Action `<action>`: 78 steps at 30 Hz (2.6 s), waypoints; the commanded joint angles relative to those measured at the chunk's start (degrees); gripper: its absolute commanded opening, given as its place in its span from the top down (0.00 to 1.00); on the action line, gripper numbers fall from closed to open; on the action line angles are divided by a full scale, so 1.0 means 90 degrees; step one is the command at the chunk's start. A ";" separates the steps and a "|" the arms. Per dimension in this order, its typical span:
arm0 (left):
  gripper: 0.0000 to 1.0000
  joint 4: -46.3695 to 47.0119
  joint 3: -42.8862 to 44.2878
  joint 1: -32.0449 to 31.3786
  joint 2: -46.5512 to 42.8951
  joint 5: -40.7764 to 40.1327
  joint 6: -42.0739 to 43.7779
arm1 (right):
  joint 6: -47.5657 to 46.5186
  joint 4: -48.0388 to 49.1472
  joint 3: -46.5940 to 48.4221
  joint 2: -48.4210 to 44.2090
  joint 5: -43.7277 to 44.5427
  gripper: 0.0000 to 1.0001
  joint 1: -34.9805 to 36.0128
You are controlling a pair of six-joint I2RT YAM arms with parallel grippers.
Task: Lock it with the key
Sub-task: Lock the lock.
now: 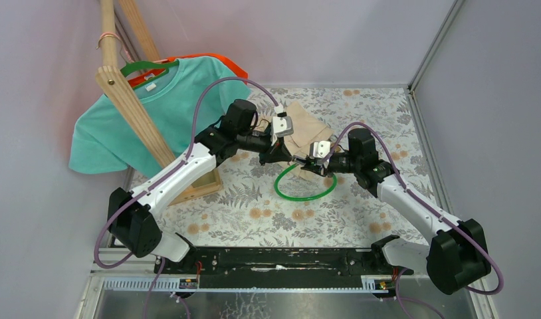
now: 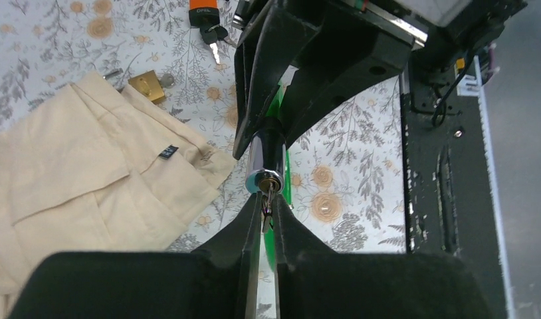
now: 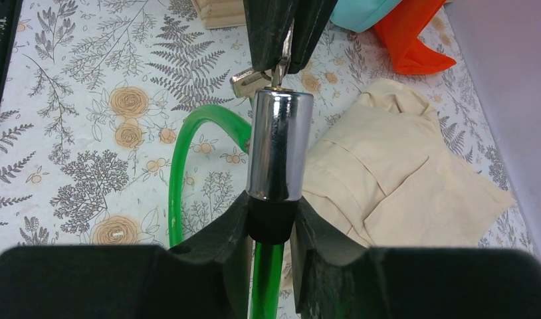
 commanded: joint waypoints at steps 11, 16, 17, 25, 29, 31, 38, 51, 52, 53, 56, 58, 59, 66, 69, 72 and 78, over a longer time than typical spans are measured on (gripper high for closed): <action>0.96 0.0109 -0.0130 0.0043 -0.0060 0.0064 -0.0769 | -0.0092 -0.0686 -0.0188 0.0135 0.0229 1.00 -0.0075; 0.99 -0.0048 0.0160 0.0057 0.0193 -0.0251 -0.1866 | -0.0087 -0.0683 -0.0179 0.0113 0.0246 1.00 -0.0078; 1.00 0.0035 0.0141 0.0075 0.0202 -0.0259 -0.2119 | -0.0087 -0.0669 -0.0184 0.0112 0.0254 1.00 -0.0082; 1.00 0.0451 -0.0338 0.0081 0.0012 -0.0256 -0.2853 | -0.0104 -0.0646 -0.0198 0.0128 0.0313 1.00 -0.0082; 1.00 0.0464 -0.0334 0.0087 -0.0062 -0.0155 -0.3044 | -0.0096 -0.0662 -0.0189 0.0127 0.0334 1.00 -0.0082; 1.00 0.0507 -0.0332 0.0095 -0.0105 -0.0149 -0.3029 | -0.0098 -0.0641 -0.0197 0.0121 0.0346 1.00 -0.0087; 1.00 0.0185 -0.0154 0.0091 -0.0137 -0.0299 -0.2619 | -0.0224 -0.0763 -0.0173 0.0160 0.0383 1.00 -0.0109; 1.00 0.0383 -0.0142 0.0458 -0.0213 0.0508 -0.2970 | -0.0503 -0.0874 -0.0206 0.0153 0.0544 1.00 -0.0224; 1.00 0.0512 -0.0235 0.0490 -0.0238 0.0529 -0.3047 | -0.0519 -0.0871 -0.0216 0.0150 0.0555 1.00 -0.0242; 1.00 0.0568 -0.0316 0.0520 -0.0268 0.0547 -0.3067 | -0.0533 -0.0870 -0.0218 0.0158 0.0580 1.00 -0.0255; 1.00 0.0526 -0.0304 0.0611 -0.0289 0.0596 -0.3042 | -0.0560 -0.0895 -0.0218 0.0170 0.0607 1.00 -0.0272; 1.00 0.0481 -0.0271 0.0645 -0.0326 0.0574 -0.2992 | -0.0554 -0.0892 -0.0223 0.0170 0.0590 1.00 -0.0279; 1.00 0.0522 -0.0315 0.0647 -0.0338 0.0567 -0.2994 | -0.0555 -0.0893 -0.0227 0.0179 0.0583 1.00 -0.0279; 1.00 0.0286 -0.0216 0.0767 -0.0444 0.0669 -0.2710 | -0.0565 -0.0895 -0.0232 0.0180 0.0605 1.00 -0.0297; 1.00 -0.0139 0.0062 0.0789 -0.0453 0.0649 -0.2364 | -0.0567 -0.0901 -0.0224 0.0199 0.0617 1.00 -0.0312; 1.00 -0.0548 0.0218 0.0789 -0.0450 0.0523 -0.1949 | -0.0576 -0.0900 -0.0235 0.0221 0.0607 1.00 -0.0315; 1.00 -0.1027 0.0342 0.0784 -0.0310 0.0275 -0.1477 | -0.0605 -0.0989 -0.0158 0.0274 0.0607 1.00 -0.0313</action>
